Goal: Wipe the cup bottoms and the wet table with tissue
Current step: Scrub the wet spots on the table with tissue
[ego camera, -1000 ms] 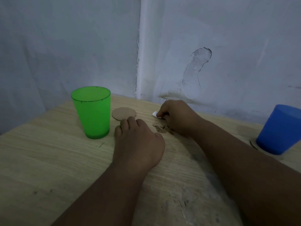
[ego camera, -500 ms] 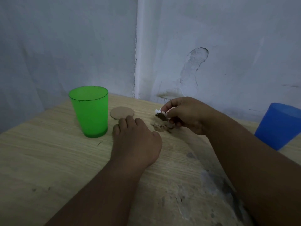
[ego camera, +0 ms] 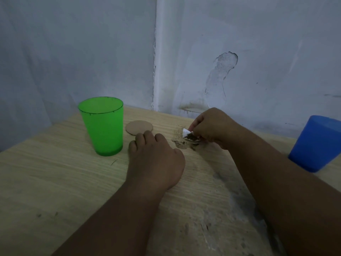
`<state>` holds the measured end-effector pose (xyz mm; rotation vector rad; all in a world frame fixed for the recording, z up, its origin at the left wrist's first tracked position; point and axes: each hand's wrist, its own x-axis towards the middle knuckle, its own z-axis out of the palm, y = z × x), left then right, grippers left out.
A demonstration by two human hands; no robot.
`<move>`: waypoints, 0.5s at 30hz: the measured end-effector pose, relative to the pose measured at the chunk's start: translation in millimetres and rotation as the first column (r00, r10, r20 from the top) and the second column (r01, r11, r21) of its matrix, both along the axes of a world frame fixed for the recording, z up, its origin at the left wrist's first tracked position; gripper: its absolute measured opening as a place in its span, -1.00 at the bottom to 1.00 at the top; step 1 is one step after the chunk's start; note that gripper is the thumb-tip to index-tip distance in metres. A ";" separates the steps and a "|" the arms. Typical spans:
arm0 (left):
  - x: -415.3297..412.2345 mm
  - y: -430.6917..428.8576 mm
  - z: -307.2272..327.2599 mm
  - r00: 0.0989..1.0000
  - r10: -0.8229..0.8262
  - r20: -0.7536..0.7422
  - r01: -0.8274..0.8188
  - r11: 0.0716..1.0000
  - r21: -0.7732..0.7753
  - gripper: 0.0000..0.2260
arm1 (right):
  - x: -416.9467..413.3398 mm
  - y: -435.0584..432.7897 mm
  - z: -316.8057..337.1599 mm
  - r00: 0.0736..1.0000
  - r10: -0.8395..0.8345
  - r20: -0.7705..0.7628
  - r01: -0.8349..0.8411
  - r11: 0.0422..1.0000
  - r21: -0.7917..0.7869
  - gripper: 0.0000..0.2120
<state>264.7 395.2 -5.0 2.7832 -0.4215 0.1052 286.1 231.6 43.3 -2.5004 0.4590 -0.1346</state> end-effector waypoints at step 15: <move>-0.6 0.2 -0.4 1.000 -0.007 0.010 0.007 1.000 -0.016 -0.58 | -11.9 17.6 -13.5 0.972 0.234 -0.008 -0.198 0.805 -0.559 -0.74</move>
